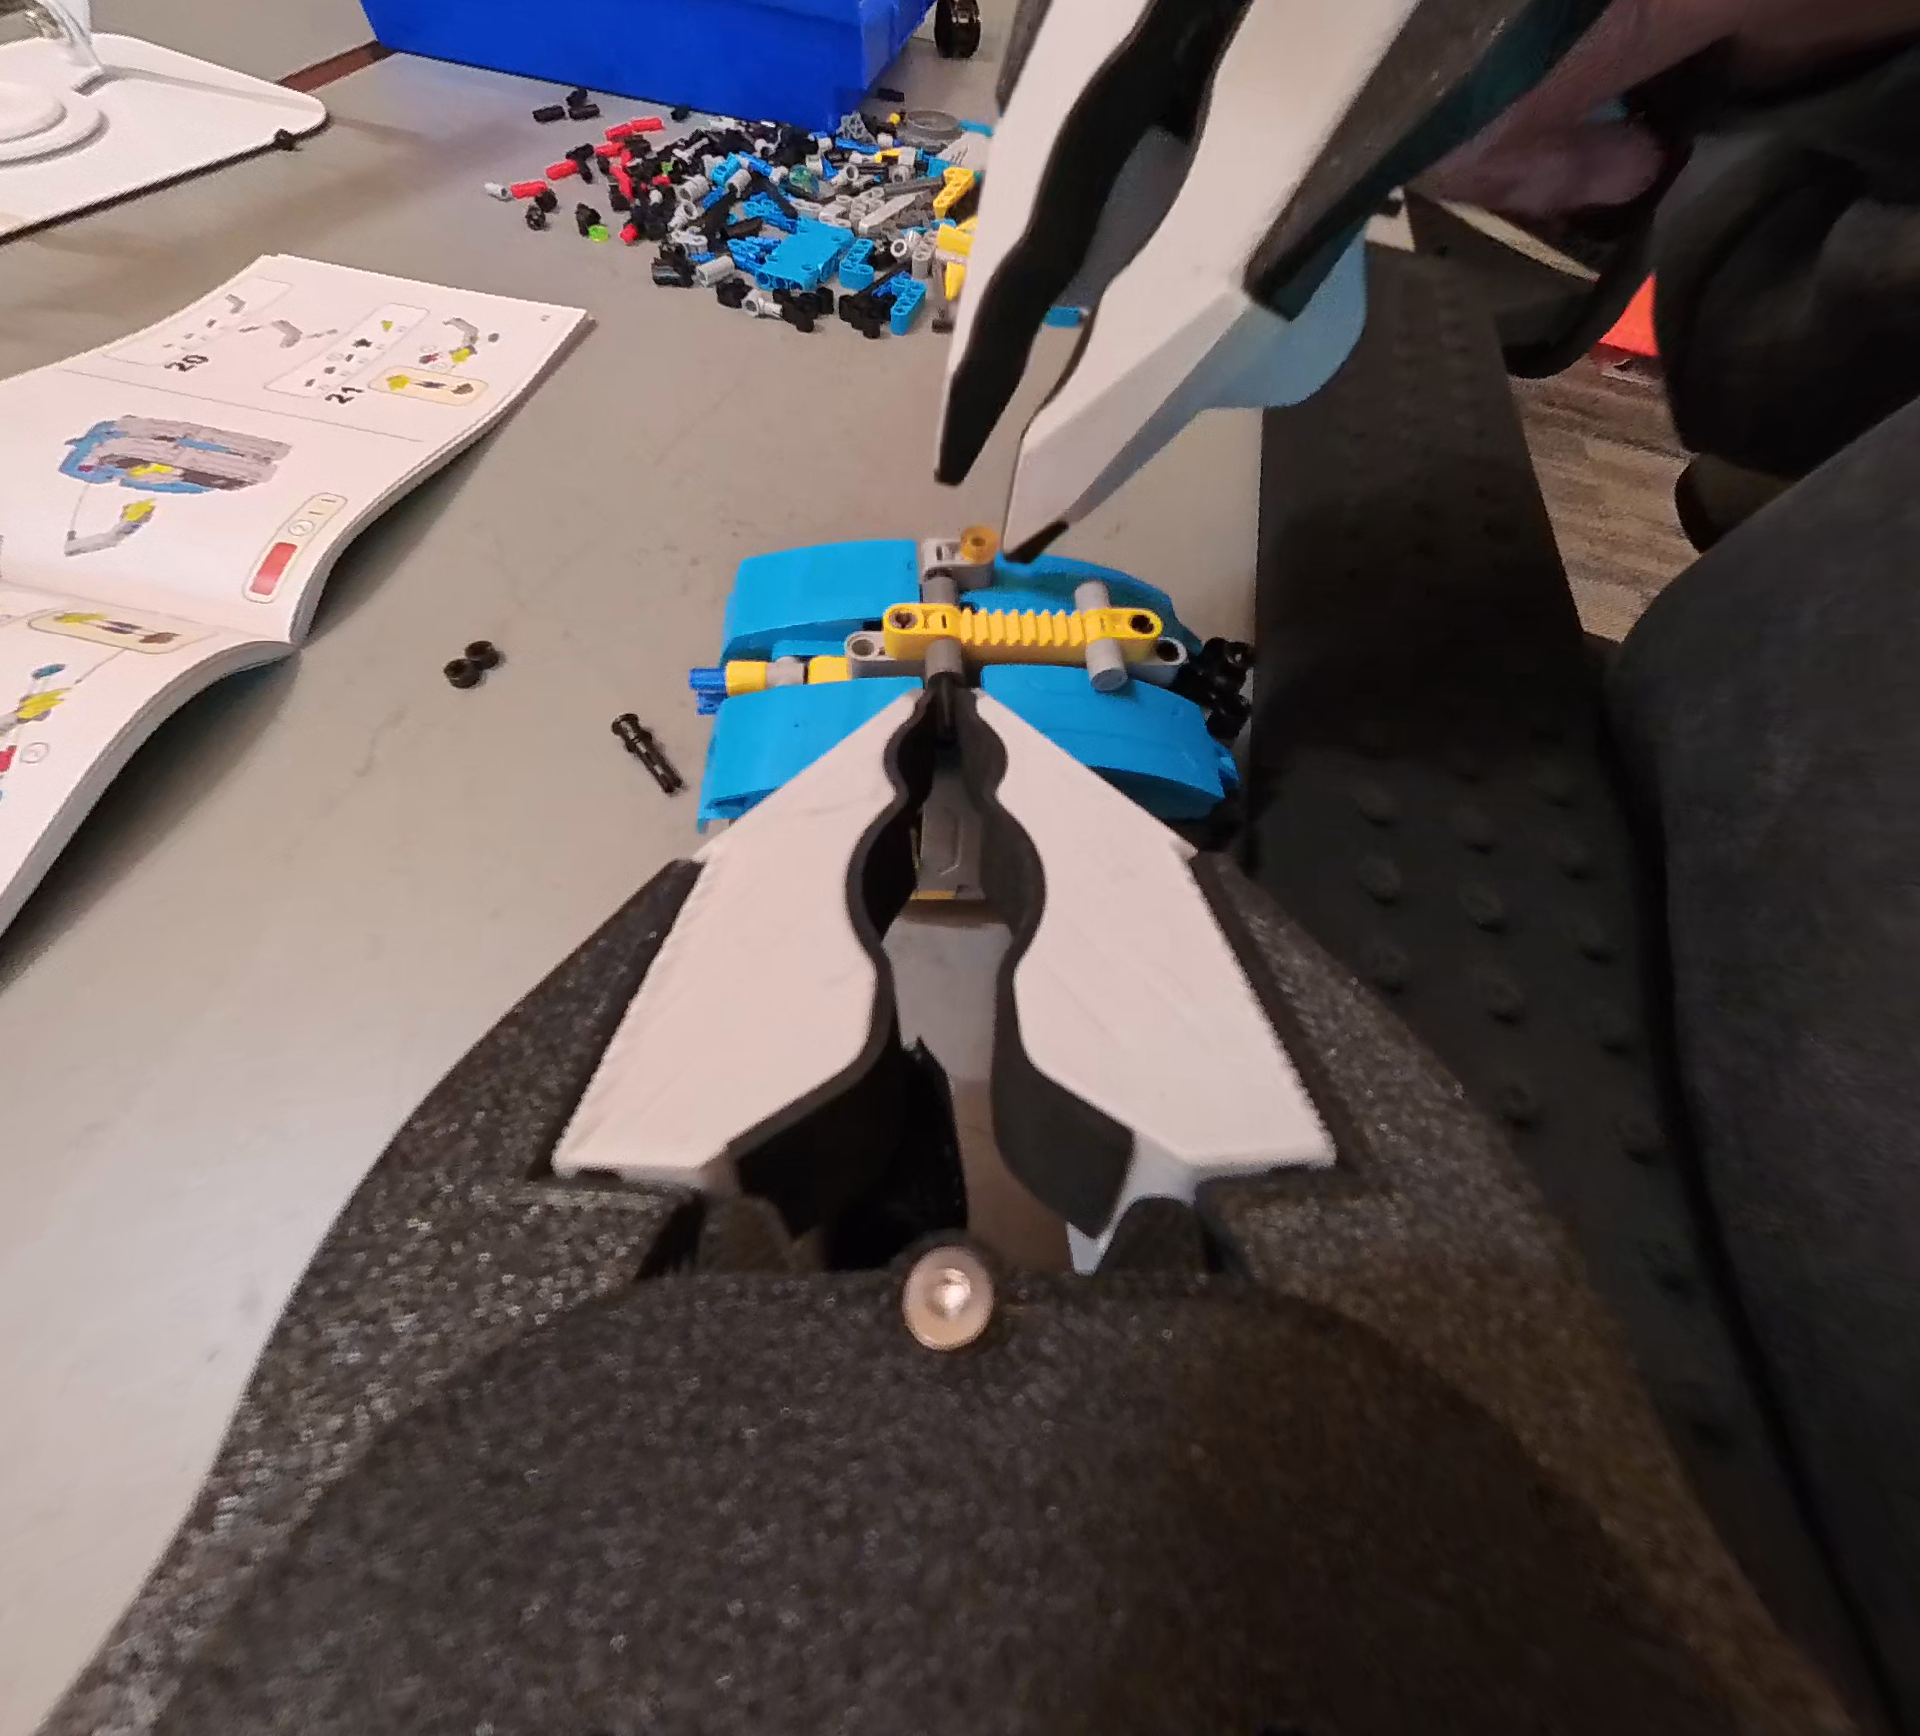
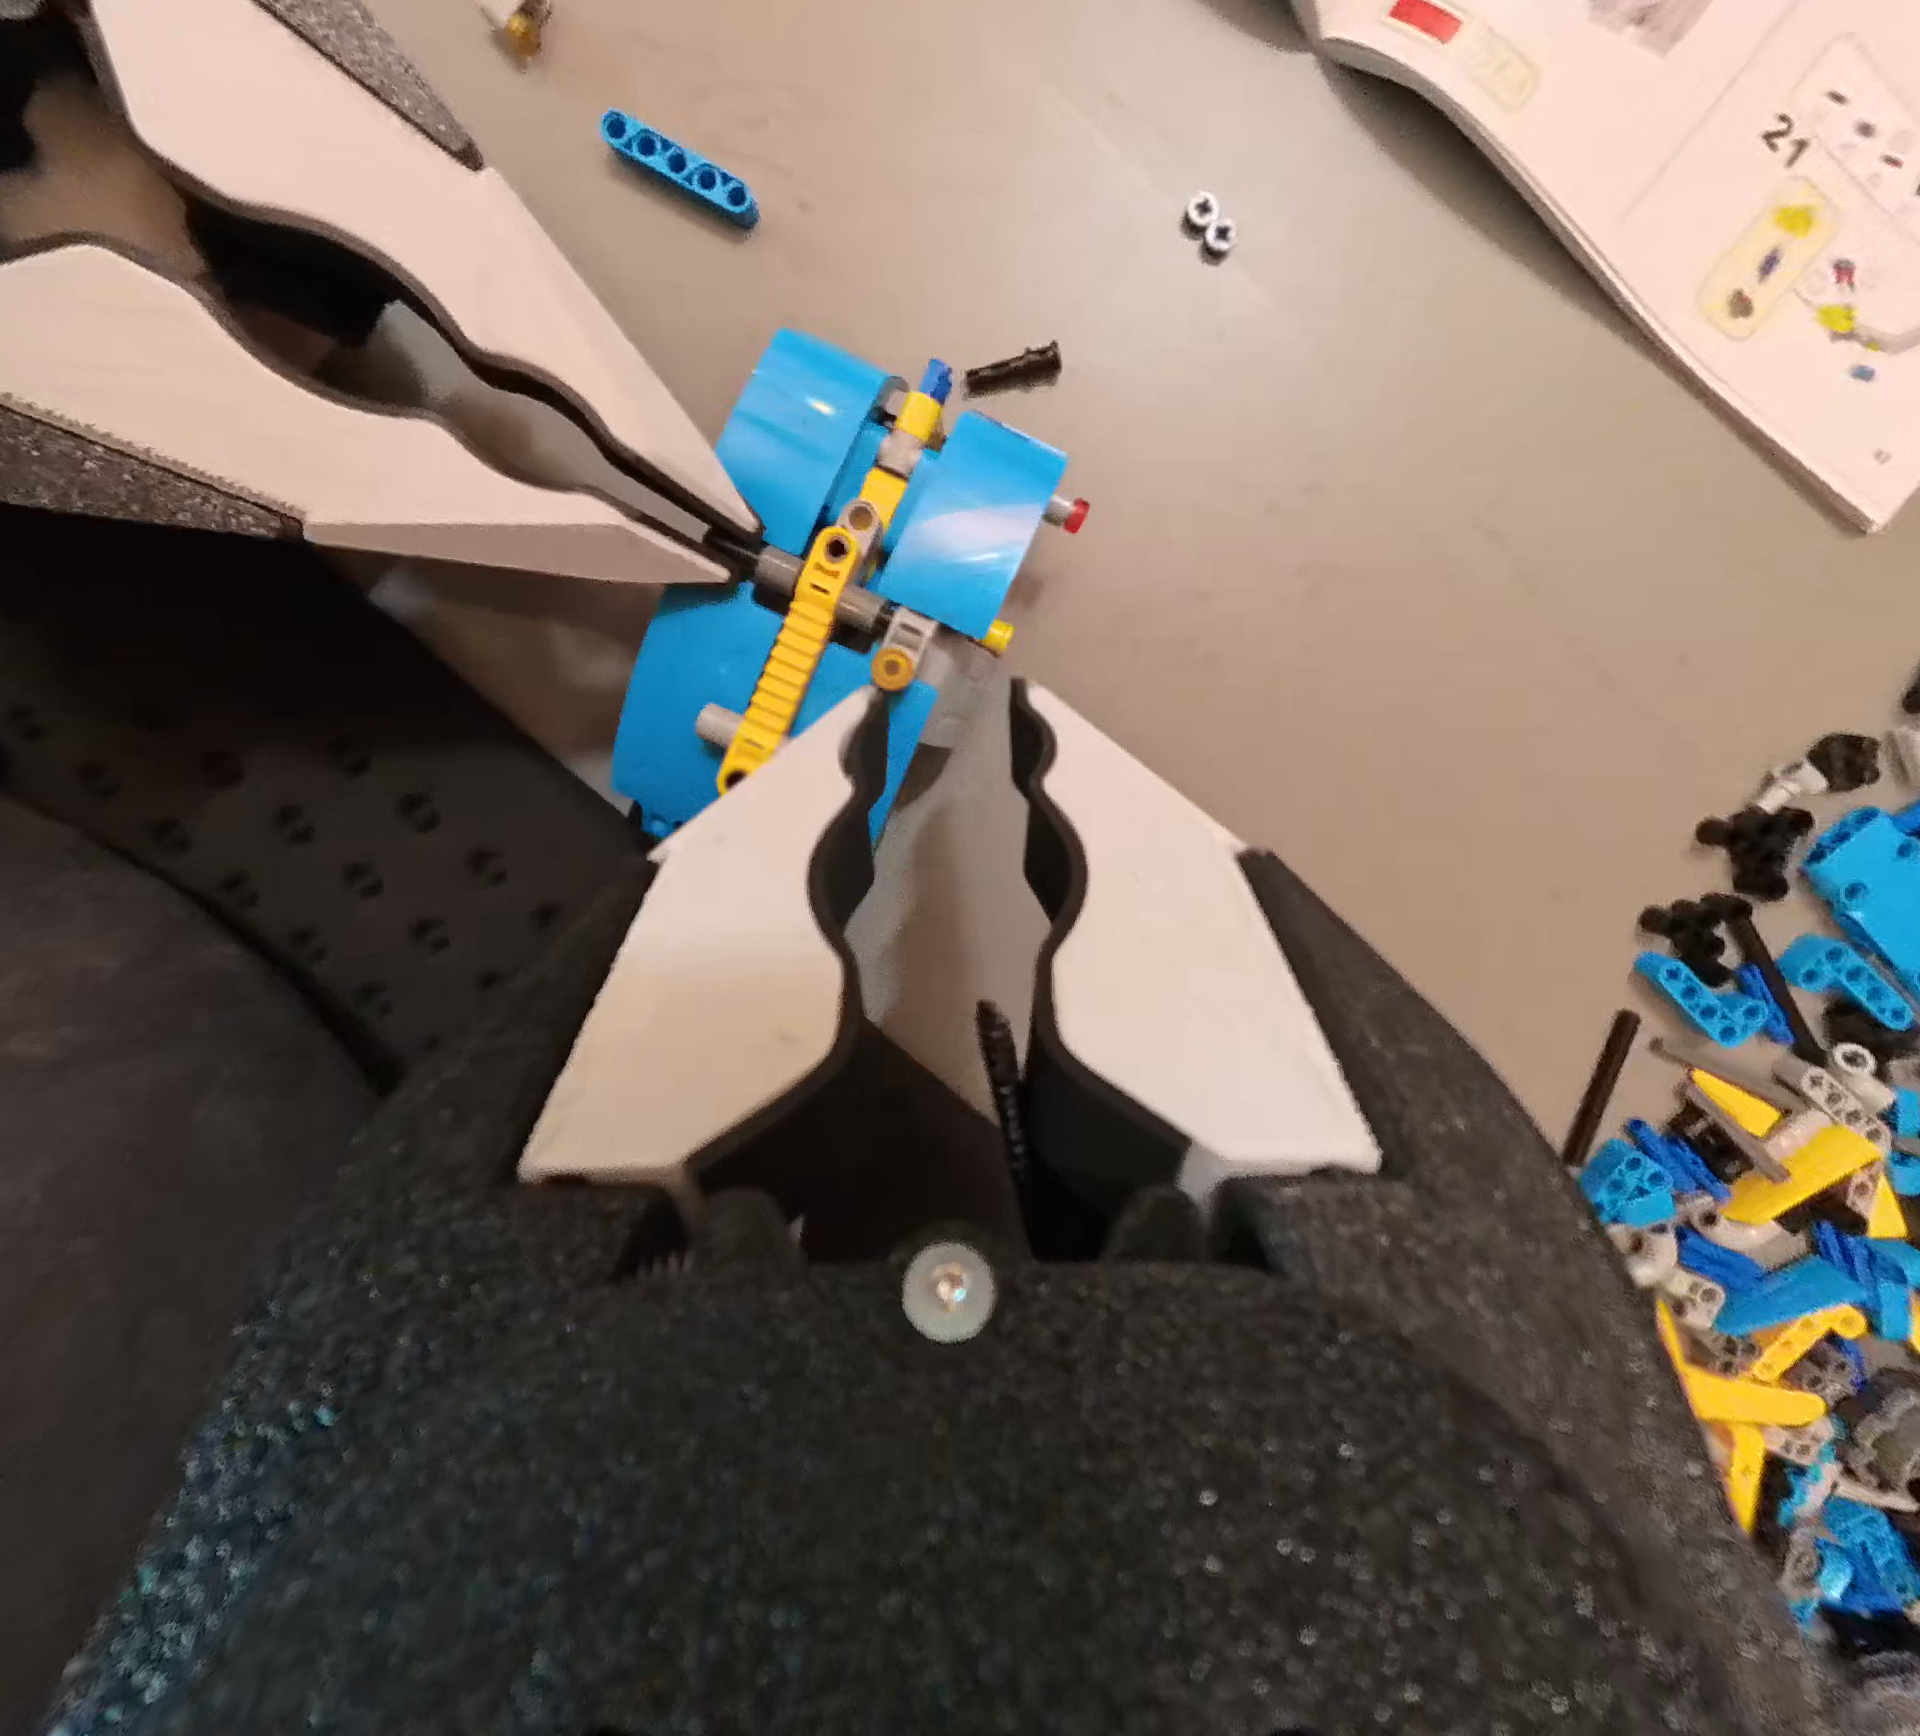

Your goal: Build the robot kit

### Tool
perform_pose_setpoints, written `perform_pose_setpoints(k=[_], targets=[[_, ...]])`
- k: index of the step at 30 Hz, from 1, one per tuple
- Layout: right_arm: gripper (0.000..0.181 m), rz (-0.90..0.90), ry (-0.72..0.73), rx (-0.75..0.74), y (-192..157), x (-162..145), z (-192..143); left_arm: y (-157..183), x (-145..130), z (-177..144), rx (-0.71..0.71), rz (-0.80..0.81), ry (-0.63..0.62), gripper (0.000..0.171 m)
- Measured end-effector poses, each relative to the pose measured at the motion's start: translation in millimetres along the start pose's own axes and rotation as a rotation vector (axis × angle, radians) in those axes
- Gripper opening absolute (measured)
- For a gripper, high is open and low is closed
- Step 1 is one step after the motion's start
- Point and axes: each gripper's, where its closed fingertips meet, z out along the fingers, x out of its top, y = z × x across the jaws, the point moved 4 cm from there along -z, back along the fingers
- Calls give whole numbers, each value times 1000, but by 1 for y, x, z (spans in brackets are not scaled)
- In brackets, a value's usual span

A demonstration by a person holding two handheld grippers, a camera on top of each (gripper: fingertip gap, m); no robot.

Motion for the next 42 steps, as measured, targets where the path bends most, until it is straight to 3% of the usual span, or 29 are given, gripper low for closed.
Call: perform_pose_setpoints(k=[10,14,26,32,35,39,42], targets=[[8,100,103,-14,-10,0,6,1,0,0,-4,-4,1,3],[7,-27,91,-86,-14,-2,5,1,0,1,-3,-1,-1,3],[6,-110,66,-89,-16,2,7,1,1,3,-10,0,-3,3],[8,-10,97,-10,-11,1,7,0,1,3,-13,-6,2,4],[21,50,146,60,-3,0,-3,-1,1,1,-7,-7,4,4],[25,117,244,132,11,-7,-13,-5,4,-7,-6,-40,36,18],[25,154,353,200,18,-12,-15,-10,10,-26,-10,-45,74,18]])
